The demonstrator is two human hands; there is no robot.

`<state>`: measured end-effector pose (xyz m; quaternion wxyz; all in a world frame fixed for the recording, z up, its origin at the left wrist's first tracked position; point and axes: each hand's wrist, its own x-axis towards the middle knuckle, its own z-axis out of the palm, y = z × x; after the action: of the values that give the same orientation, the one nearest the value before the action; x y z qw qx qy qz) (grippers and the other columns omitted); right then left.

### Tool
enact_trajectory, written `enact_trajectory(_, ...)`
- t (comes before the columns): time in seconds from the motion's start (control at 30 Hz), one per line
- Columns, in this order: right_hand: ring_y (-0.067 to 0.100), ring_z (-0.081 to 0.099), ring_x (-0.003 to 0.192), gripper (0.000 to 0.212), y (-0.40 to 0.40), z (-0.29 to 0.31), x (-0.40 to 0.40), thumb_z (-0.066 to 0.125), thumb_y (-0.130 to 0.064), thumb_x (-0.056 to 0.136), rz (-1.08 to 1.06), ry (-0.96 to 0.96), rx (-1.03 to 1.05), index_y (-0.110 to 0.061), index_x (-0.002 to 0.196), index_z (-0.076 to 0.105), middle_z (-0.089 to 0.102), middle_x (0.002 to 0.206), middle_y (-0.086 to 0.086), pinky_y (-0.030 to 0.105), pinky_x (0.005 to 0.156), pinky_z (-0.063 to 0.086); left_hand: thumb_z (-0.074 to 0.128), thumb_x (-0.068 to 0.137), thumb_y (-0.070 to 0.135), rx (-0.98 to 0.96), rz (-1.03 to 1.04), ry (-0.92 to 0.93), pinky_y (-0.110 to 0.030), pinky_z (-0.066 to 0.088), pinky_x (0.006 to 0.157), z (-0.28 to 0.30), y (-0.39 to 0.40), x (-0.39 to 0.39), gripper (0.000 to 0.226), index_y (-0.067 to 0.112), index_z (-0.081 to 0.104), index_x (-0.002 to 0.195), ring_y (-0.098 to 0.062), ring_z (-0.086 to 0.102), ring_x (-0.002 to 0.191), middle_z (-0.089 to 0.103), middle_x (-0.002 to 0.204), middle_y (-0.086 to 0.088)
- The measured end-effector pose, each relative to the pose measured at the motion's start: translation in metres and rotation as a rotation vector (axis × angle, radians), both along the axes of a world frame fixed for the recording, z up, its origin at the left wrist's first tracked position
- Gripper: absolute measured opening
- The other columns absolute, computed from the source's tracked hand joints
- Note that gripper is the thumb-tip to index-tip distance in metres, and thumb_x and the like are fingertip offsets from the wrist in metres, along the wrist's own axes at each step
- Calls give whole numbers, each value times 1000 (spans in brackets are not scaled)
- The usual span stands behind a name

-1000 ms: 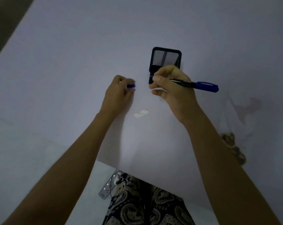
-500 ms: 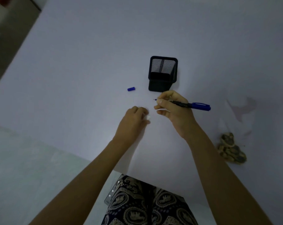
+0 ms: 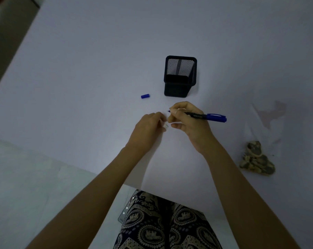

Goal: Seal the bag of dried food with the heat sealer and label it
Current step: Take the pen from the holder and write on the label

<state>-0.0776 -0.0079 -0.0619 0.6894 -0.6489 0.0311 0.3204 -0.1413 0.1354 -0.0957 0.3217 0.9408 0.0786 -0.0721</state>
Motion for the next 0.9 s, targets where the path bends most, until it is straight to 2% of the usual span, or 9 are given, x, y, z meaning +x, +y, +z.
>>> enact_trajectory(0.13,19,69,86,18,0,-7,1,51,-21,99,95,-113,-129,-13,105,65,71,93,8,26,71,58,64,89,12,-39,-46,-41,-15,38,65,8,5,6,8,6,67,93,-10,46,72,55,84,-1)
enact_trajectory(0.27,13,65,83,15,2,-16,5,54,-14,97,120,-289,-249,-10,108,63,68,98,2,14,62,50,65,84,4,-258,21,-36,-5,45,76,13,12,11,14,15,71,90,2,58,75,62,87,11)
enact_trajectory(0.33,10,63,82,11,2,-18,8,56,-12,95,151,-325,-276,-9,104,62,65,95,-1,10,60,47,67,83,4,-375,80,-22,-8,48,81,14,14,12,14,16,71,89,2,64,81,67,88,11)
enact_trajectory(0.4,14,65,78,10,5,-17,9,54,-13,95,199,-274,-273,-8,101,60,66,92,4,12,56,48,68,84,5,-496,146,-33,-16,52,83,16,14,13,9,10,72,90,-6,68,83,72,89,2)
enact_trajectory(0.5,19,69,73,10,12,-15,12,53,-17,95,207,-118,-288,-9,100,59,69,84,6,22,56,53,69,84,7,-572,222,-36,-13,51,78,18,14,16,7,7,72,90,-4,69,78,72,87,2)
enact_trajectory(0.6,18,67,68,7,13,-16,14,58,-12,93,192,-125,-259,-7,98,59,67,78,7,25,57,55,68,84,5,-563,252,-38,-12,50,76,15,14,18,8,10,72,89,-3,66,78,70,86,4)
enact_trajectory(0.73,19,64,66,4,12,-27,11,61,0,90,138,-371,-279,-3,91,58,62,83,11,27,58,57,61,85,0,-617,315,2,-25,56,78,11,13,13,15,6,71,95,-16,70,80,71,90,-5)
enact_trajectory(0.83,3,55,64,4,16,-39,2,58,2,88,131,-609,-389,-1,86,58,56,74,-3,12,59,47,50,92,1,-853,430,106,-25,58,73,12,10,11,21,-1,64,108,-21,72,80,72,91,-13)
enact_trajectory(0.9,4,53,65,2,17,-47,-6,56,-2,86,150,-713,-419,-2,85,58,57,76,0,17,62,46,56,92,5,-804,420,92,-25,58,76,8,10,11,19,1,64,109,-20,72,81,73,90,-13)
